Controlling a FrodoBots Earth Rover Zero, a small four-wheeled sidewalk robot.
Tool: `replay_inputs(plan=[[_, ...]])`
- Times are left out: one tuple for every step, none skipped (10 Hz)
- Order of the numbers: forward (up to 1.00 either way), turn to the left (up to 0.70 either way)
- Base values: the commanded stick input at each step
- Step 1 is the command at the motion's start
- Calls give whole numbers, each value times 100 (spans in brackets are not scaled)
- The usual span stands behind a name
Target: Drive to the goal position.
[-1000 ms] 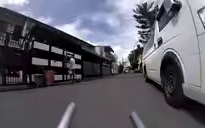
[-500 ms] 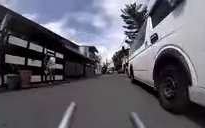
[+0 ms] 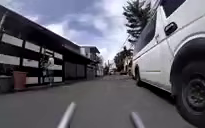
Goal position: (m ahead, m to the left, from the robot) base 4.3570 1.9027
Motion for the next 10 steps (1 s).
replay_inputs(plan=[[100,-40],[100,-40],[100,-40],[100,-30],[100,-12],[100,0],[100,0],[100,0],[100,0],[100,0]])
